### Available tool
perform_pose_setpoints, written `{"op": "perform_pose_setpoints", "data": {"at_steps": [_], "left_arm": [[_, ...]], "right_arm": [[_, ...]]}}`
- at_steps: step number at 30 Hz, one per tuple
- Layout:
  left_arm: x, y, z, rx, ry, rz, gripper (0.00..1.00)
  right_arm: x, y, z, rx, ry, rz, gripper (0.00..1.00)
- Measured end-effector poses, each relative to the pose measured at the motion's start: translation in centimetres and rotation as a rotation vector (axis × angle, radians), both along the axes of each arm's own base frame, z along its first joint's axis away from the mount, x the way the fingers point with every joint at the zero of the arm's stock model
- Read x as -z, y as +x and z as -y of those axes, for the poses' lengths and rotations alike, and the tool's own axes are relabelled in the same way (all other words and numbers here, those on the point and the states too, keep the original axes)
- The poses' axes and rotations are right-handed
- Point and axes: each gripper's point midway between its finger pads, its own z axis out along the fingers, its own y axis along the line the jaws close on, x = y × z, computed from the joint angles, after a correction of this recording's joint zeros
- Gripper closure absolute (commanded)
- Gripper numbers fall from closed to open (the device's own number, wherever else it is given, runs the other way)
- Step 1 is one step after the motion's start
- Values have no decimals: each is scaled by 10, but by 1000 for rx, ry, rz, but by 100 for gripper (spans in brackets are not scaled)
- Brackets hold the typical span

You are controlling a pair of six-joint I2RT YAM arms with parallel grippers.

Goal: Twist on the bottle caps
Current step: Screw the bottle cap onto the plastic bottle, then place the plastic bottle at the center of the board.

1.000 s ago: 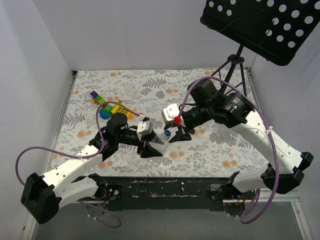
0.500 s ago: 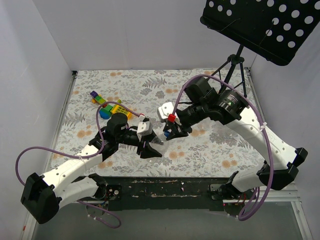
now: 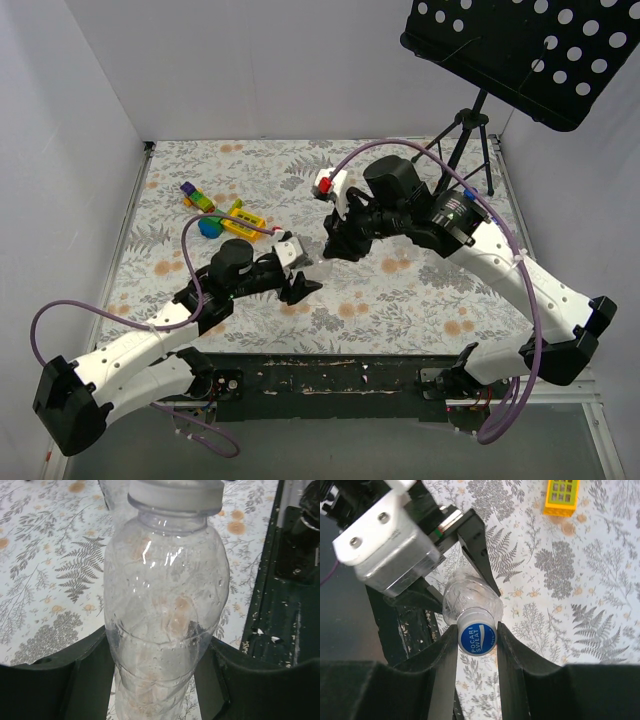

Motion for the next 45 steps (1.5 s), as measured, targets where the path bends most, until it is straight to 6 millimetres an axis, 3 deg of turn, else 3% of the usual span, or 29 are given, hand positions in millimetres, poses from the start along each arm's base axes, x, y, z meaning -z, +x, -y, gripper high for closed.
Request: {"op": "perform_pose_setpoints", "data": {"at_steps": [2,6,7,16,21,25,35,45], "left_arm": [[4,5,-3,-44,12,11,80],[1,10,-3,-82,-3,35,11],[-1,11,-3,-85,-10,38,2],[-18,27,-9,-191,-74,51,2],[-25,32,-13,-225,-98,56,2],[-27,41,-19,-281,-113,43,2],[-37,94,-80,-669,-240,-47,2],[-44,105,-104,-812,-285,-45,2]], "right_arm": [[5,4,0,64,9,-29,99],[1,9,-1,139,40,-53,99],[-1,10,0,149,47,-47,99],[-4,16,25,217,-51,-9,99],[6,43,49,332,-181,30,99],[28,66,74,430,-320,34,99],[77,94,133,577,-519,-33,99],[96,97,139,580,-542,-46,99]]}}
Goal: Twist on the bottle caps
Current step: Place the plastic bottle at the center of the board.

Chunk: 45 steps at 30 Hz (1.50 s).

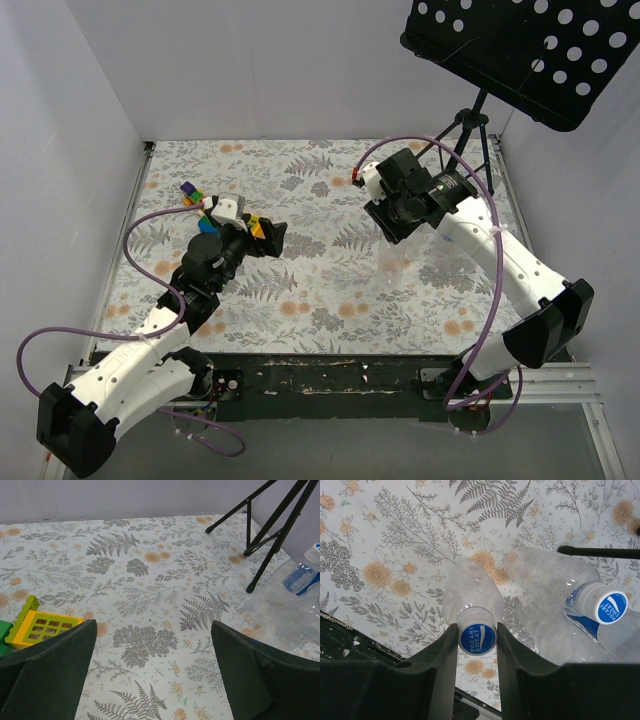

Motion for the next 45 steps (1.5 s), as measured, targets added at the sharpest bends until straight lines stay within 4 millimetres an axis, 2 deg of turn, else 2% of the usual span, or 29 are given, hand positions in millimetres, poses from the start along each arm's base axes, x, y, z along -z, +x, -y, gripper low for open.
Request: {"op": "perform_pose_setpoints", "data": {"at_steps": [2,8,10,16,26,32,35,38,42,45], "left_arm": [[-3,0,-2,-7,-5,9,2],[-6,0,-3,-12,-10,18,2],[-6,0,-3,-12,-10,18,2],[-6,0,-3,-13,-6,19,2],[-6,0,-4,-13,4,24,2],[-7,0,-4,-17,2,26,2],[-10,2,-9,-46,-5,35,2],[-19,2,-18,-91,-28,61,2],[-48,-2,-36,-172,-98,139,2],[-75,-10,-62,-280,-181,212,2]], "right_arm": [[0,0,0,1,9,10,96],[0,-9,7,8,24,19,72],[-1,-12,9,15,27,20,68],[-2,-14,14,33,23,35,48],[-5,-9,17,51,20,62,34],[-16,-7,22,81,35,109,21],[-32,-6,26,110,68,169,18],[-59,-5,34,160,127,273,17],[-105,-13,58,255,265,495,12],[-123,-33,86,322,367,646,11]]}}
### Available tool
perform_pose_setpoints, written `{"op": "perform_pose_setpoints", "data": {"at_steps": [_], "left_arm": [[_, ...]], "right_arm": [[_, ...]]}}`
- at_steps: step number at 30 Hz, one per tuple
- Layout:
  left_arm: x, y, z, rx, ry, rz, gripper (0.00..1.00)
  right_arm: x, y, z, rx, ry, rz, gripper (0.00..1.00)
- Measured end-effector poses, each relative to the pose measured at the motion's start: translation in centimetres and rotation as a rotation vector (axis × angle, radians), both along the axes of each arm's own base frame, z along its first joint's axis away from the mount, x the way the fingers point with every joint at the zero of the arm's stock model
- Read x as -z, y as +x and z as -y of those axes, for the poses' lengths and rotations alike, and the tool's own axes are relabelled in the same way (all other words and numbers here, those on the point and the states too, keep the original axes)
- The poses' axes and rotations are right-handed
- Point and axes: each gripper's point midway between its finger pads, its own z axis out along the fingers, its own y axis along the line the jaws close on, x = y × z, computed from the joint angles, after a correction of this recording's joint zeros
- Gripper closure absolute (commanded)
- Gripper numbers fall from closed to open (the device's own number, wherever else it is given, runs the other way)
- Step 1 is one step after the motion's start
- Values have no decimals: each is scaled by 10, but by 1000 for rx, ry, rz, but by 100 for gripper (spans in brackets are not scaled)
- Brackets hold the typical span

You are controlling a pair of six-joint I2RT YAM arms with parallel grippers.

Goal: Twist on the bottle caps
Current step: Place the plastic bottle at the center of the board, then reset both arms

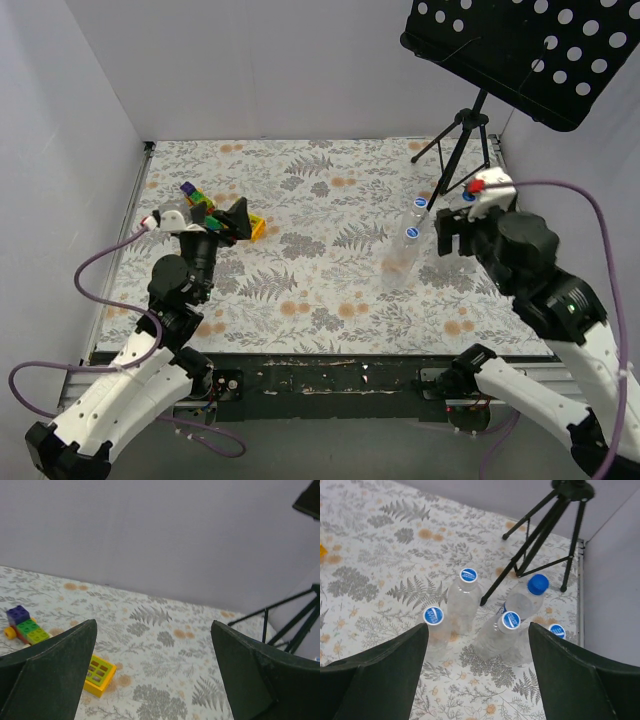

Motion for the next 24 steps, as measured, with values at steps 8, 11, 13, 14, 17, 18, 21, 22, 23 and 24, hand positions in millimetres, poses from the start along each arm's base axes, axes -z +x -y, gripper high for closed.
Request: {"op": "perform_pose_setpoints", "data": {"at_steps": [8,11,13,14,17,18,21,22,23,24], "left_arm": [[-41,-41,-66,-211,-129,169,2],[-48,-59,-82,-238,-157,231,2],[-49,-68,-90,-252,-166,260,2],[-50,-73,-94,-258,-168,273,2],[-50,-83,-102,-270,-172,304,2],[-49,-86,-104,-274,-173,313,2],[-47,-91,-110,-293,-174,327,2],[-46,-92,-112,-300,-173,328,2],[-45,-92,-112,-304,-172,330,2],[-44,-92,-113,-305,-169,329,2]], "right_arm": [[4,-39,66,184,187,309,10],[16,-45,82,236,216,384,10],[23,-49,91,269,235,429,10],[25,-50,95,285,246,451,10],[32,-53,104,326,271,503,9],[34,-52,106,338,273,511,9],[39,-48,107,361,261,518,9],[41,-47,107,370,258,518,9],[43,-45,108,377,252,517,9],[45,-44,108,383,247,517,9]]}}
